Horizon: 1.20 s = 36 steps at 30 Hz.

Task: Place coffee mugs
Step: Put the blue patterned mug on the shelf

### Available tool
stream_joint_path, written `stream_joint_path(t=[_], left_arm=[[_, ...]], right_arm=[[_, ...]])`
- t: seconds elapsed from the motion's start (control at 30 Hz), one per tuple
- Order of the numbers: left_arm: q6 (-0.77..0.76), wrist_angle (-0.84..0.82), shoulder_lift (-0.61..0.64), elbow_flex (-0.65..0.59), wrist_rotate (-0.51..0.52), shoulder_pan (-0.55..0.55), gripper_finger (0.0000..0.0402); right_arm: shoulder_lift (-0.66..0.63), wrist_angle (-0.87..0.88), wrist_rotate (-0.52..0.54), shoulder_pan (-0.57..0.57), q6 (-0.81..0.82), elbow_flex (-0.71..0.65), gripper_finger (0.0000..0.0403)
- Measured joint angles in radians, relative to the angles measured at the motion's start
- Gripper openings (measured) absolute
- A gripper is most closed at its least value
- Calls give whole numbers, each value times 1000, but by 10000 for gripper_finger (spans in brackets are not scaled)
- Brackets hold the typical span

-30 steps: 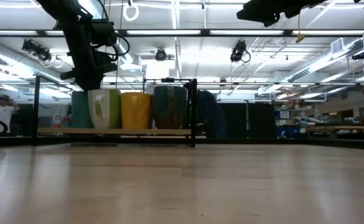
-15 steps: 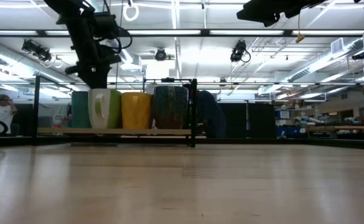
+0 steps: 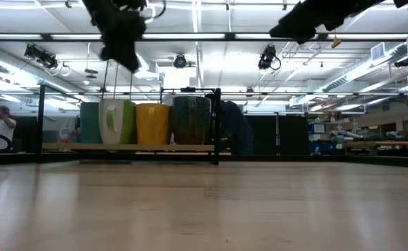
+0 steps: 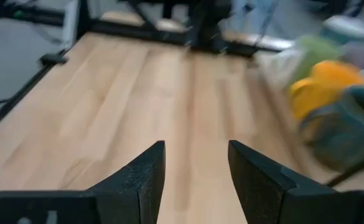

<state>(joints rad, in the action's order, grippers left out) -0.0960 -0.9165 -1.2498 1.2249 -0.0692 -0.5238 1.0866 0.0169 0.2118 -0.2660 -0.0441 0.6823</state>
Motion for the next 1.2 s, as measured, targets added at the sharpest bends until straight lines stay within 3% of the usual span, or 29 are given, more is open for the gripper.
stream_joint_path(t=[0.1, 0.2, 0.4, 0.57, 0.73, 0.93, 1.2], left_arm=[[42, 138, 0, -34, -99, 124, 130], [55, 266, -1, -58, -120, 246, 130], [3, 387, -1, -86, -67, 421, 130], [-59, 379, -9, -87, 14, 519, 130], [-84, 385, -12, -88, 65, 587, 130], [-103, 402, -16, -88, 155, 614, 130], [-110, 418, -29, -88, 181, 613, 130]], right_arm=[[53, 25, -5, -33, 42, 2, 181], [103, 152, 3, -70, 100, 54, 181], [198, 354, 15, -147, 196, 168, 181], [269, 504, -75, -205, 215, 251, 181], [305, 712, -128, -279, 196, 344, 183], [284, 834, -122, -348, 38, 363, 200], [341, 787, -83, -362, -29, 334, 209]])
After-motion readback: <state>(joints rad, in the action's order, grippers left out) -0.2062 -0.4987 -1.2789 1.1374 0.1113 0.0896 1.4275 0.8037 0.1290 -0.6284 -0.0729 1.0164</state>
